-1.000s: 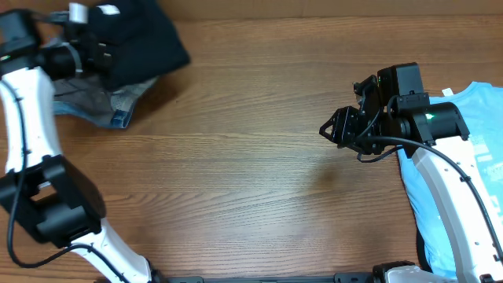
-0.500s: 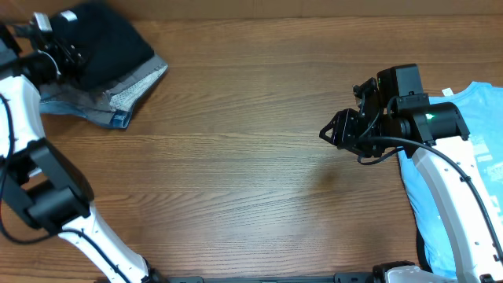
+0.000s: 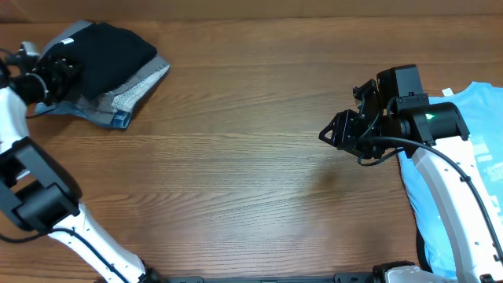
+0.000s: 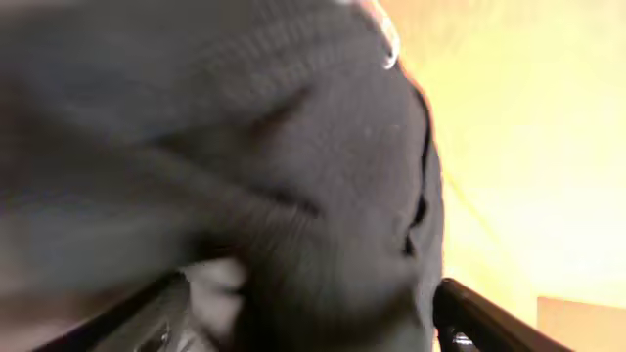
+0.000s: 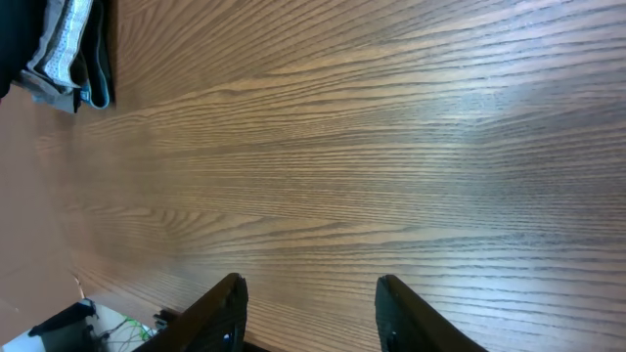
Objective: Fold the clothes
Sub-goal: 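Release the black bundle on the stack and pull the left gripper back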
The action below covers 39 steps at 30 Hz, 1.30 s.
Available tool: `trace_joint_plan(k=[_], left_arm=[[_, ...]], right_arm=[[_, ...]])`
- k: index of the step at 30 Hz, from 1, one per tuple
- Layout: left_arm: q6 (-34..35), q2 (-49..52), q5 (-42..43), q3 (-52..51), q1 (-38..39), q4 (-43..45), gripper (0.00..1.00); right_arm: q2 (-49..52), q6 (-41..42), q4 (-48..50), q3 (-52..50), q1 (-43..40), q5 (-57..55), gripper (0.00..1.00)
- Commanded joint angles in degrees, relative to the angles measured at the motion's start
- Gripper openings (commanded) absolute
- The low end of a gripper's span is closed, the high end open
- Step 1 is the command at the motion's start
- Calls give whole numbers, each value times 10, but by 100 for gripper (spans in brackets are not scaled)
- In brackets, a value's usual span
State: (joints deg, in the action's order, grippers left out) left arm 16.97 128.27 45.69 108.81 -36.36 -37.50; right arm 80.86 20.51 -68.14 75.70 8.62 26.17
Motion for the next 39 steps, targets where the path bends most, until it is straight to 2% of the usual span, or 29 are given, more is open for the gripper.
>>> trace_joint_plan(k=[1,6,8,9,10,12,13,15,19,21,23,24,27,29,36,37,38,39], left_arm=[[-22,-83,9,20,-33,-13,89],[-89,-169,7,20,-42,-47,95],[-136,-203,2,20,-32,-77,90],[-167,-217,-10,20,-23,-97,82],[-191,-227,-32,20,-12,-115,64],[-222,-238,-103,20,17,-149,13],[-223,-238,-152,20,37,-158,4],[-223,-225,-225,19,76,-150,4],[-218,-174,-254,19,117,-100,4],[-191,-141,-281,19,125,-79,5],[-166,-108,-309,19,125,-67,7],[-156,-90,-318,19,123,-63,11],[-141,-52,-322,19,116,-69,17],[-141,-35,-322,19,112,-78,24],[-172,-39,-316,28,104,-116,19],[-172,-48,-307,33,102,-120,22],[-172,-59,-299,38,100,-123,33],[-172,-73,-290,49,97,-132,37]], right_arm=[[-1,-4,3,5,0,4,46],[-1,-4,15,5,0,5,46],[-1,-4,21,5,0,5,46],[-1,-4,25,5,0,5,46],[-1,-4,29,5,0,5,46],[-1,-3,37,5,0,5,47],[-1,-4,40,5,0,5,47],[-1,-3,42,5,0,5,46],[-1,-3,38,5,0,5,46],[-1,1,35,5,0,5,46],[-1,5,32,5,0,10,46],[-1,6,31,5,0,12,46],[-1,5,30,5,0,23,46],[-1,5,29,5,0,24,46],[-1,5,35,5,0,24,42],[-1,5,39,5,0,24,42],[-1,5,45,5,0,24,42],[-1,5,49,5,0,24,42]])
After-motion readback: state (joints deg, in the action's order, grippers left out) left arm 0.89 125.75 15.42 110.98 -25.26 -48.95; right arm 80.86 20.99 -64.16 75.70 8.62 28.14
